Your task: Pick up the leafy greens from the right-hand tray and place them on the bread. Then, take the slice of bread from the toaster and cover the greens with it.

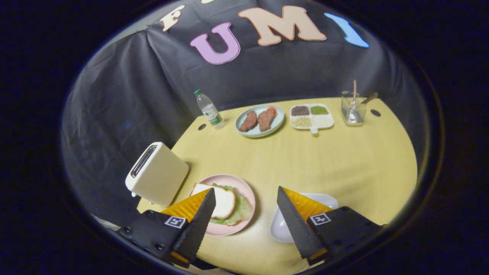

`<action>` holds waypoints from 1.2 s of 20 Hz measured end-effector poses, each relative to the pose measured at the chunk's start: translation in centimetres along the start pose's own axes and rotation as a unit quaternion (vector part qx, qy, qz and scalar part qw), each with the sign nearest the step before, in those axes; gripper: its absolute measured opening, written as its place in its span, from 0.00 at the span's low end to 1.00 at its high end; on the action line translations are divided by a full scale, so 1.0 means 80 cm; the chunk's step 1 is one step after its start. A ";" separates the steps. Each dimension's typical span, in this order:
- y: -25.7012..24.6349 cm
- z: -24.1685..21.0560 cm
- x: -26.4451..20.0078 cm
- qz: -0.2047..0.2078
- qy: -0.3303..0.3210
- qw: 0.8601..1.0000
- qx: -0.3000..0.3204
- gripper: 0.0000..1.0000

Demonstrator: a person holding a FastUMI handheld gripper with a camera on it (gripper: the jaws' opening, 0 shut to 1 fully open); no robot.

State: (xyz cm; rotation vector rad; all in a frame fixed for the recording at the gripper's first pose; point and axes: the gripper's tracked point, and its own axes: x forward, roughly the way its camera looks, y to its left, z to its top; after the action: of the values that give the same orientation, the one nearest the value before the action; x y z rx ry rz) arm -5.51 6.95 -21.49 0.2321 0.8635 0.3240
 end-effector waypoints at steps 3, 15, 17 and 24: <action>-0.026 0.033 -0.035 -0.025 -0.055 0.998 -0.028 1.00; -0.102 0.134 -0.166 -0.146 -0.267 0.948 -0.097 1.00; -0.110 0.143 -0.180 -0.158 -0.288 0.940 -0.093 1.00; -0.134 0.169 -0.216 -0.188 -0.344 0.916 -0.083 1.00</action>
State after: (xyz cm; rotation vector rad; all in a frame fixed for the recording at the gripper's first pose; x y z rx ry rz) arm -3.55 -10.30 -4.36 0.0086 0.1654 -0.0560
